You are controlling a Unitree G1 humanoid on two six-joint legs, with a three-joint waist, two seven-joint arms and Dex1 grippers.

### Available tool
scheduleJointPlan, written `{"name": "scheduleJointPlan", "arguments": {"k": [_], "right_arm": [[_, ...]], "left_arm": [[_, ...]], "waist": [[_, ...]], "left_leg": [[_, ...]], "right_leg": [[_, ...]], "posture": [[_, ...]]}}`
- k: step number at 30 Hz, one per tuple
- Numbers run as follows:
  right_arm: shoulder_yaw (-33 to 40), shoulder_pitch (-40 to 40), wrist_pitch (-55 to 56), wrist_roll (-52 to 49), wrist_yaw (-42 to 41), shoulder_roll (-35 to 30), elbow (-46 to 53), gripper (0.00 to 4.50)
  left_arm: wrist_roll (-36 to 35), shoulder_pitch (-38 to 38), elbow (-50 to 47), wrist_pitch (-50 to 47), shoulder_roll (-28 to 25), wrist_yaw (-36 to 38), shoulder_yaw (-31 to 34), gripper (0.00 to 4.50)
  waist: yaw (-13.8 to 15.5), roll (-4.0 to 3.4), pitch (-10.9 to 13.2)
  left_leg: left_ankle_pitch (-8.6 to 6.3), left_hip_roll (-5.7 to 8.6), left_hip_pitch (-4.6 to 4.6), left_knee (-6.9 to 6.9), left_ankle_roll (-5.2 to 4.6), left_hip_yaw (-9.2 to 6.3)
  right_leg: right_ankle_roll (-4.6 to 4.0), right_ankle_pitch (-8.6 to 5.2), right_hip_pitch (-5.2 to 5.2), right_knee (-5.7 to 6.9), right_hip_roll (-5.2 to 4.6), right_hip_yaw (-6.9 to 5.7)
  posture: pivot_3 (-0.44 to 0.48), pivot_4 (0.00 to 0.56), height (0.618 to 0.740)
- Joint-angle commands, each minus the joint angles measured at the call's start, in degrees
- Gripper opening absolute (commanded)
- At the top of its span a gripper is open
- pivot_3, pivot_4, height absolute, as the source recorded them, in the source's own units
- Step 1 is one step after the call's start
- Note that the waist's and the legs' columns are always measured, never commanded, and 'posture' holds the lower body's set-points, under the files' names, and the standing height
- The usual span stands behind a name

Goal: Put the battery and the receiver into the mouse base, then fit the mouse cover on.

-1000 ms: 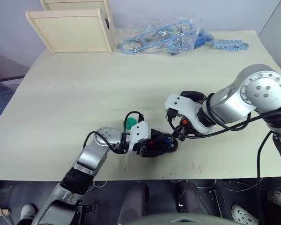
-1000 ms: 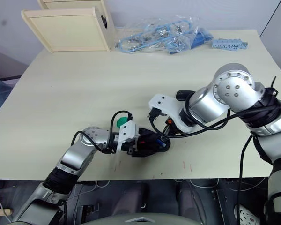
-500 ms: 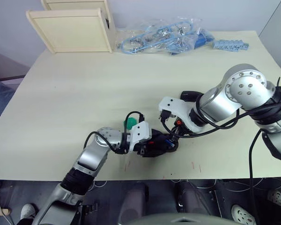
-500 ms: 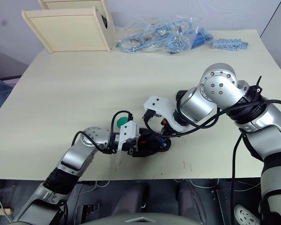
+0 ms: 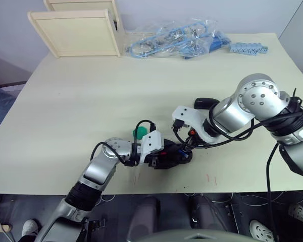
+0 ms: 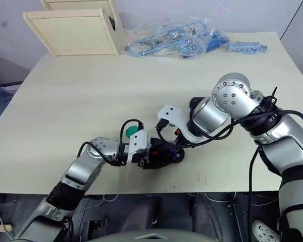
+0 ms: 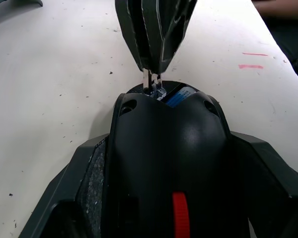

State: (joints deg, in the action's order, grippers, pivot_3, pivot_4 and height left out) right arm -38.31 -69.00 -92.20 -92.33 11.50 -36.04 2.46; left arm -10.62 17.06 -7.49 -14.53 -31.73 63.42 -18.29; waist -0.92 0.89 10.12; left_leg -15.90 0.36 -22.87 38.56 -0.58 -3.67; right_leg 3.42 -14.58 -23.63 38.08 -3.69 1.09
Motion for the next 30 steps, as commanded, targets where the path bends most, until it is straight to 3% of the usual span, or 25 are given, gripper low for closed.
{"name": "scheduleJointPlan", "arguments": {"k": [1,30], "right_arm": [[0.08,0.27,-0.30,-0.22,-0.32,-0.17,1.29,0.00],[0.28,3.54,-0.30,6.69,-1.58,0.29,0.47,0.00]], "left_arm": [[-0.28,-0.58,-1.79,-0.04,0.26,0.20,-0.89,3.03],[0.03,-0.95,-1.77,0.48,0.34,0.17,-1.07,3.03]], "waist": [[0.00,0.00,0.00],[-0.05,-0.01,-0.03]], "left_leg": [[0.00,0.00,0.00,0.00,0.00,0.00],[0.00,0.00,0.05,0.00,0.00,0.00]], "right_leg": [[0.00,0.00,0.00,0.00,0.00,0.00],[0.00,0.00,0.02,0.01,0.00,0.01]], "posture": [[0.000,0.150,0.740],[0.000,0.150,0.740]]}}
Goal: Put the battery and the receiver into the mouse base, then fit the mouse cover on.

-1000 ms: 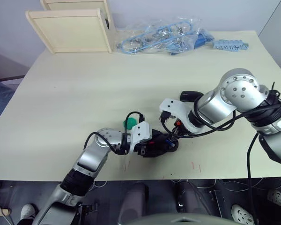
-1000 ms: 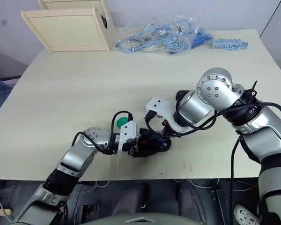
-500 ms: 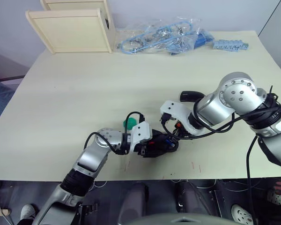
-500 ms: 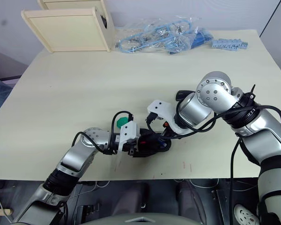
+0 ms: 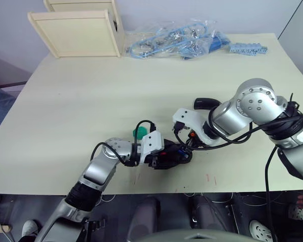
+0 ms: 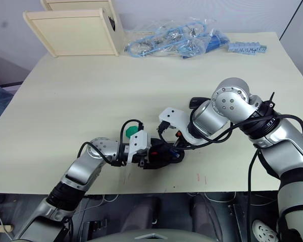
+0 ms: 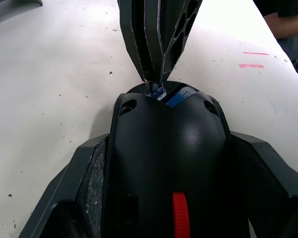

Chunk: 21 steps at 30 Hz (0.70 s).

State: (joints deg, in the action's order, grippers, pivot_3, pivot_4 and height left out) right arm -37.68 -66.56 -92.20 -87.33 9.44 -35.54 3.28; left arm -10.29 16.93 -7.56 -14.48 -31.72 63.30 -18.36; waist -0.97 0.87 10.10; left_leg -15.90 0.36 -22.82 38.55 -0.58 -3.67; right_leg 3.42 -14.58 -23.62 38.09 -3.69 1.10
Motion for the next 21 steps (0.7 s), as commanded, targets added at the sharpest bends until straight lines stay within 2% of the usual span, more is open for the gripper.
{"name": "scheduleJointPlan", "arguments": {"k": [1,21], "right_arm": [[-0.34,1.35,-0.30,1.82,0.55,-0.30,-0.43,0.00],[-0.22,2.35,-0.30,-0.25,2.70,-1.26,-2.52,0.00]], "left_arm": [[-0.23,-0.78,-1.64,0.46,0.39,0.24,-1.05,3.03],[-0.14,-0.83,-1.18,0.65,0.60,0.24,-1.15,3.03]], "waist": [[0.00,0.00,0.00],[0.00,0.00,-0.04]], "left_leg": [[0.00,0.00,0.00,0.00,0.00,0.00],[0.00,0.00,0.03,0.00,0.00,0.00]], "right_leg": [[0.00,0.00,0.00,0.00,0.00,0.00],[0.00,0.00,0.02,0.00,0.00,0.00]], "posture": [[0.000,0.150,0.740],[0.000,0.150,0.740]]}}
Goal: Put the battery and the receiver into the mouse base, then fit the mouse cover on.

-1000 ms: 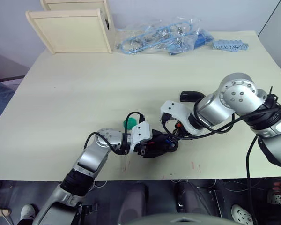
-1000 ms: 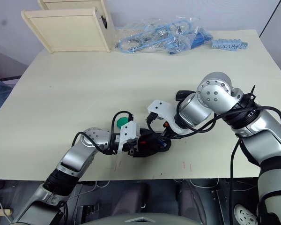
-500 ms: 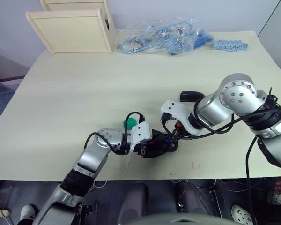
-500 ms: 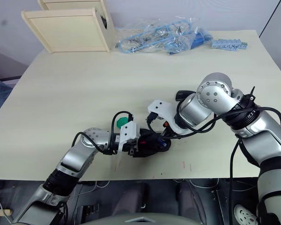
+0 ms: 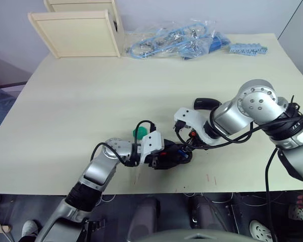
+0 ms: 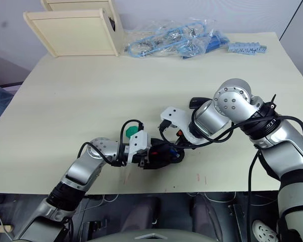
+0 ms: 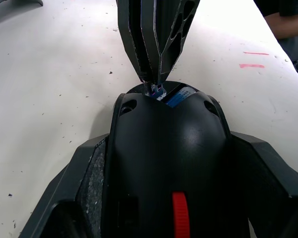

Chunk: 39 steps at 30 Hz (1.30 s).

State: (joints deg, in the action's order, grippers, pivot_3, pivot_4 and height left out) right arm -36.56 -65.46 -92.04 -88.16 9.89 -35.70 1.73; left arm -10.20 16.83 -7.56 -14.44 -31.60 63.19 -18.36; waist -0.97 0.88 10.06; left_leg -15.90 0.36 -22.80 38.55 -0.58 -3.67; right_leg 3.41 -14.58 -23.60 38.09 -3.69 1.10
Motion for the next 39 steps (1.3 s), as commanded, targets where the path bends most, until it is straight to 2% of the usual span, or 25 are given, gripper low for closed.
{"name": "scheduleJointPlan", "arguments": {"k": [1,24,29,39], "right_arm": [[-1.37,1.29,-0.46,0.29,2.47,-1.23,-1.05,0.00],[-1.89,2.01,-0.46,-1.40,4.92,-0.70,0.46,0.00],[-2.77,2.57,-0.46,-0.40,7.21,1.17,4.31,0.00],[-6.63,0.18,-0.46,-2.12,9.59,1.85,5.08,0.00]], "left_arm": [[-0.23,-0.75,-1.19,0.61,0.50,0.35,-1.16,3.03],[-0.18,-0.88,-1.03,0.66,0.56,0.30,-1.00,3.03],[-0.02,-0.95,-1.16,0.64,0.85,-0.11,-1.14,3.03],[0.09,-1.16,-1.31,0.49,1.31,-0.67,-1.28,3.03]], "waist": [[0.00,0.00,0.00],[0.15,-0.01,0.00],[0.13,-0.03,-0.02],[0.09,-0.08,-0.17]], "left_leg": [[0.00,0.00,0.00,0.00,0.00,0.00],[0.00,0.01,-0.01,0.00,0.00,-0.01],[0.00,0.00,-0.01,0.00,0.00,-0.02],[0.00,0.01,0.02,-0.01,0.00,-0.04]], "right_leg": [[0.00,0.00,0.00,0.00,0.00,0.00],[0.00,0.00,0.02,-0.03,-0.01,-0.01],[0.00,0.00,0.02,-0.03,-0.01,-0.01],[0.00,0.00,0.04,-0.03,-0.01,-0.02]], "posture": [[0.000,0.150,0.740],[0.000,0.150,0.740],[0.000,0.150,0.740],[0.000,0.150,0.740]]}}
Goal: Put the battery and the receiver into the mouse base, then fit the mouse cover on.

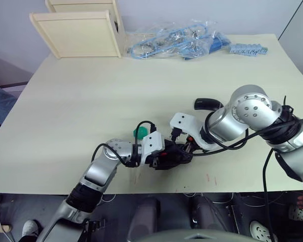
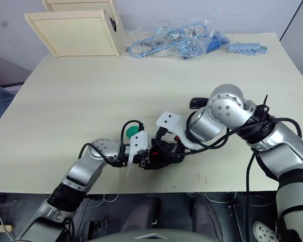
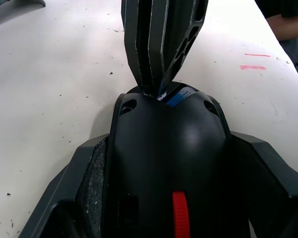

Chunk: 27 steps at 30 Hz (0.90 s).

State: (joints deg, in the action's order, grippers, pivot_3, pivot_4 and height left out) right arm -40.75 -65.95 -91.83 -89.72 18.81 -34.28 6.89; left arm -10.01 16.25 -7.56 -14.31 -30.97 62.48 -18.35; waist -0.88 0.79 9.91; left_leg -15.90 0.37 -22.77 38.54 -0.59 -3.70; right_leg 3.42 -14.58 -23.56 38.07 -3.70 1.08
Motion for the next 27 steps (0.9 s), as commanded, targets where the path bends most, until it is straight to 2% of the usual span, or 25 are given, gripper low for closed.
{"name": "scheduleJointPlan", "arguments": {"k": [1,16,18,19,21,22,27], "right_arm": [[-2.44,0.70,-0.67,-0.78,0.87,0.48,-0.13,0.00],[-0.92,0.89,-0.67,-4.59,2.72,1.09,-2.32,0.00],[-0.48,0.40,-0.67,-4.69,2.32,1.06,-2.85,0.54],[-0.28,-0.37,-0.67,-4.87,1.98,0.58,-3.17,1.13],[-0.25,-1.99,-0.67,-5.91,1.19,-1.10,-3.46,1.54],[-0.43,-2.77,-0.67,-6.74,0.71,-2.12,-3.35,2.01],[0.73,-4.90,-0.10,-12.56,0.30,-7.00,-2.47,2.01]], "left_arm": [[-0.09,-0.61,-1.34,0.34,0.69,0.00,-1.30,3.03],[-0.22,-0.63,-1.41,0.11,0.65,0.02,-1.26,3.03],[-0.20,-0.59,-1.34,0.10,0.64,0.07,-1.29,3.03],[-0.20,-0.58,-1.31,0.09,0.63,0.09,-1.30,3.03],[-0.21,-0.53,-1.19,0.10,0.64,0.13,-1.29,3.03],[-0.23,-0.49,-1.12,0.12,0.64,0.16,-1.26,3.03],[-0.18,-0.30,-0.82,0.12,0.79,0.15,-1.17,3.03]], "waist": [[-0.01,0.00,-0.05],[-0.05,-0.09,-0.16],[-0.05,-0.09,-0.16],[-0.04,-0.09,-0.17],[-0.03,-0.10,-0.16],[0.03,-0.10,-0.16],[0.04,-0.17,-0.12]], "left_leg": [[0.00,0.00,0.00,0.00,0.00,0.01],[0.00,0.00,0.01,0.00,0.00,0.00],[0.00,0.00,0.01,0.00,0.00,0.00],[0.00,0.00,0.01,0.00,0.00,0.00],[0.00,0.00,0.01,-0.01,0.00,0.00],[0.00,0.01,0.00,0.00,0.00,0.00],[0.00,0.02,-0.07,-0.04,0.00,-0.01]], "right_leg": [[0.00,0.00,0.00,0.00,0.00,0.00],[0.00,0.00,0.00,0.01,0.00,0.00],[0.00,0.00,0.00,0.01,0.00,0.00],[0.00,0.00,0.01,0.00,0.00,0.00],[0.00,0.00,0.00,0.00,0.00,0.00],[0.00,0.00,0.00,0.01,0.00,0.00],[0.00,0.00,-0.02,-0.09,-0.01,-0.02]], "posture": [[0.000,0.150,0.740],[0.000,0.150,0.740],[0.000,0.150,0.740],[0.000,0.150,0.740],[0.000,0.150,0.740],[0.000,0.150,0.740],[0.000,0.150,0.740]]}}
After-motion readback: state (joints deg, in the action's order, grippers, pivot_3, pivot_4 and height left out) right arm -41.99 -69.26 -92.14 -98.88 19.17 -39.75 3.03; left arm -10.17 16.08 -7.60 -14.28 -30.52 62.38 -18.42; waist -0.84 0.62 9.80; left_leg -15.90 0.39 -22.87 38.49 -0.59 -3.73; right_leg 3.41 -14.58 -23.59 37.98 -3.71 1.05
